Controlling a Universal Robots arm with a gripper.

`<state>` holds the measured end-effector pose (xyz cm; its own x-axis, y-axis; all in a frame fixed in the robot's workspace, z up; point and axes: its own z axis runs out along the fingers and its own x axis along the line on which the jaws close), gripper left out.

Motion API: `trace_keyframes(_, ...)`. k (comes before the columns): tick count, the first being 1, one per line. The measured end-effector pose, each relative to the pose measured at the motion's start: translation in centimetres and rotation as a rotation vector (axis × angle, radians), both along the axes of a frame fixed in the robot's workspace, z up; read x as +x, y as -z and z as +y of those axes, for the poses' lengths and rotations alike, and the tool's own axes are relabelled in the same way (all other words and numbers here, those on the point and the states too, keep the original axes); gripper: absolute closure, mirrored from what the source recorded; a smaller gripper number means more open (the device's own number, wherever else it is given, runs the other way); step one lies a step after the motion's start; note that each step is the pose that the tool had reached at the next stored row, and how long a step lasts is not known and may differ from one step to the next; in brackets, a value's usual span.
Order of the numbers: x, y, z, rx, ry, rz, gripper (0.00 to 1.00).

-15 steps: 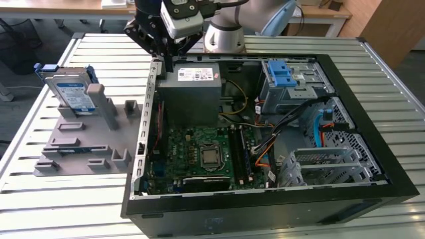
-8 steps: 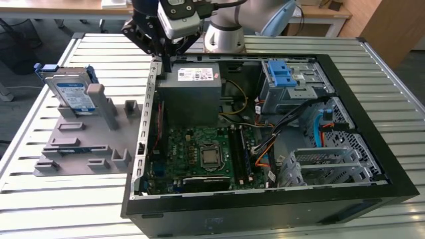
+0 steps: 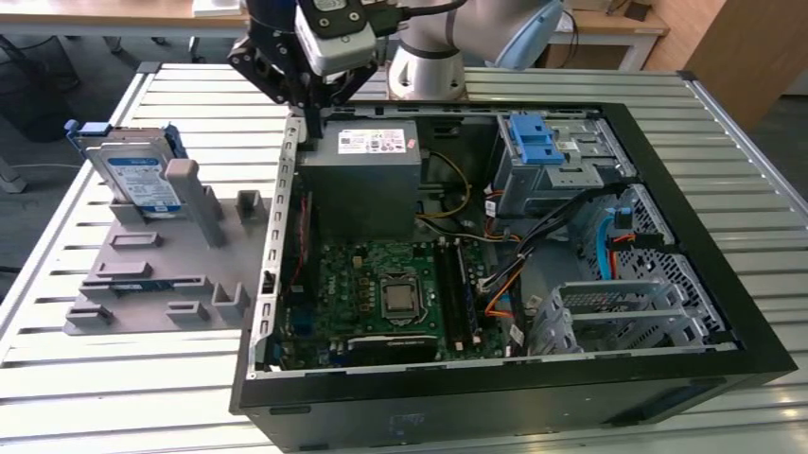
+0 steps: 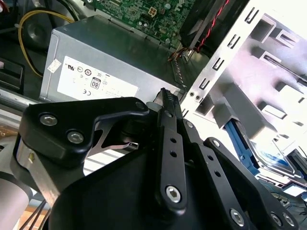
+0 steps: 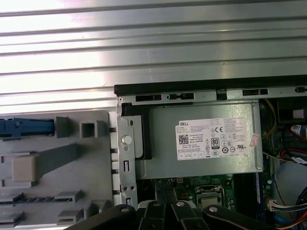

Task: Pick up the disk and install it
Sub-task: 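Reach for the disk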

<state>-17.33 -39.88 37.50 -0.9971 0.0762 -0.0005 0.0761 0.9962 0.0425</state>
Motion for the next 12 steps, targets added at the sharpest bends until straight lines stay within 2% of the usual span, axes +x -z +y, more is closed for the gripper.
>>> trace_keyframes(12,-0.33,0.1,0.0,0.0001,0.0,0.0009,0.89)
